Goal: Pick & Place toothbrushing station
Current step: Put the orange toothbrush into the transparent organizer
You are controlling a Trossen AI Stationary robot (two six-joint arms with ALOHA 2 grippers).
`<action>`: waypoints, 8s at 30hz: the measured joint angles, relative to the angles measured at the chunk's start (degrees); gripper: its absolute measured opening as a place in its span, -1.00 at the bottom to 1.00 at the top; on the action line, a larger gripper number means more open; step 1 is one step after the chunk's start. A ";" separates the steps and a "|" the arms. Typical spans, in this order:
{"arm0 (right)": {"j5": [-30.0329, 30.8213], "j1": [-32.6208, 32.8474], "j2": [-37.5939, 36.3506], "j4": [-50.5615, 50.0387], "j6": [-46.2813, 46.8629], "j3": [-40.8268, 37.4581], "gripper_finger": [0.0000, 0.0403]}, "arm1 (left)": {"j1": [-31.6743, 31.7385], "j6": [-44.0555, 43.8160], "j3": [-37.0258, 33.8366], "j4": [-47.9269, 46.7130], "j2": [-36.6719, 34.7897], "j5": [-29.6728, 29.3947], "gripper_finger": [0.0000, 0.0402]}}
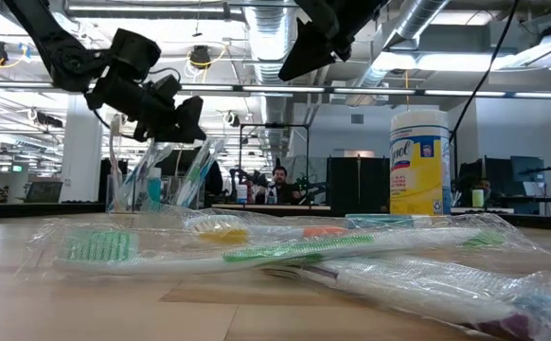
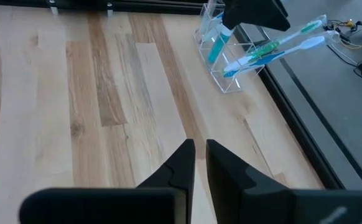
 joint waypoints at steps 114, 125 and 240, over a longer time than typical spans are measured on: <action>-39.23 14.73 22.41 9.06 -0.02 -0.06 -0.49 | -48.13 2.53 -0.81 -0.99 -5.35 8.86 -0.23; -39.38 14.73 22.41 8.96 0.61 -0.06 -0.49 | -48.13 2.51 -0.81 -0.99 -5.35 8.87 -0.23; -31.35 12.26 21.89 4.75 -13.71 19.16 -1.00 | -48.13 2.75 -0.82 -0.48 -5.34 4.60 -0.23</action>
